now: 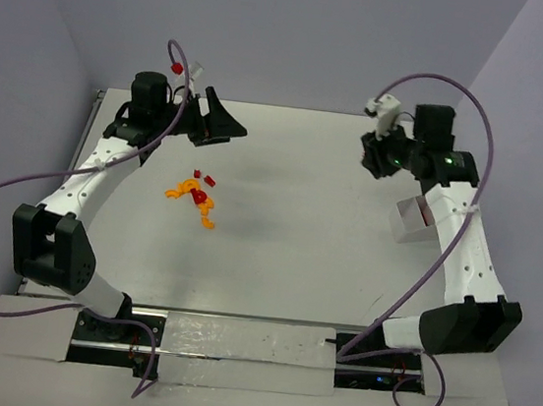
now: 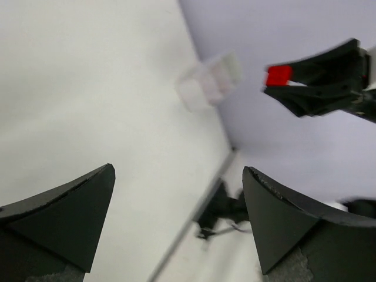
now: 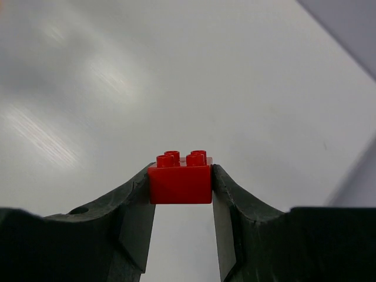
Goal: Sort the legos into containers by color
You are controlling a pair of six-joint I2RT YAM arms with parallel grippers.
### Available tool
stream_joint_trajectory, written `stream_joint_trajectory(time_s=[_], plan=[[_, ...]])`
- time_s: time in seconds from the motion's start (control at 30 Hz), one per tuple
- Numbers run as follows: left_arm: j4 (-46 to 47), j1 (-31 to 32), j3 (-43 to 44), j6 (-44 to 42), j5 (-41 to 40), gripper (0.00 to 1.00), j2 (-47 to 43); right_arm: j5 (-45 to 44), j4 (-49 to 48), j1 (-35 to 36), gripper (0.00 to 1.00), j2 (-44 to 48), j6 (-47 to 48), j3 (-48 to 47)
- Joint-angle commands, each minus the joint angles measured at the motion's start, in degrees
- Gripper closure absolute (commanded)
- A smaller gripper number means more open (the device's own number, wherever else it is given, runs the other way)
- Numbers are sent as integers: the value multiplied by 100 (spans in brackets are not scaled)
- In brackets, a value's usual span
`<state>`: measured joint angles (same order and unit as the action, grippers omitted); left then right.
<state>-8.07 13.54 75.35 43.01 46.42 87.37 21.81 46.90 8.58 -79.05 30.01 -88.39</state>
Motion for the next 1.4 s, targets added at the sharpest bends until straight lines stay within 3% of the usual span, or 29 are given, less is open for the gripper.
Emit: stream_joint_trajectory(time_s=[0.0,0.17,0.4,0.8,0.9,1.2,1.37], plan=[[-1771,242,921,-2293,-1847,1,-89,-583,1004,-1179,91,387,1247,533],[-2131,520,1161,-2916,-2779,1,-64,-1589,1237,-2289,89,-133,1636,546],[-2146,536,1131,-2948,-2761,1,-12,-2654,1520,-2352,89,-1348,1439,79],[-2128,536,1082,-3009,-2805,1,-30,-2968,1571,-2335,87,-2303,889,-346],[-2185,536,1178,-3042,-2776,1,32,-2969,1605,-2326,83,-2379,840,-387],[-2240,536,1295,-3024,-2849,1,96,-3065,1535,-2282,53,-2496,808,-392],[-2273,536,1324,-3078,-2944,1,66,-3024,1527,-2256,46,-2467,801,-424]])
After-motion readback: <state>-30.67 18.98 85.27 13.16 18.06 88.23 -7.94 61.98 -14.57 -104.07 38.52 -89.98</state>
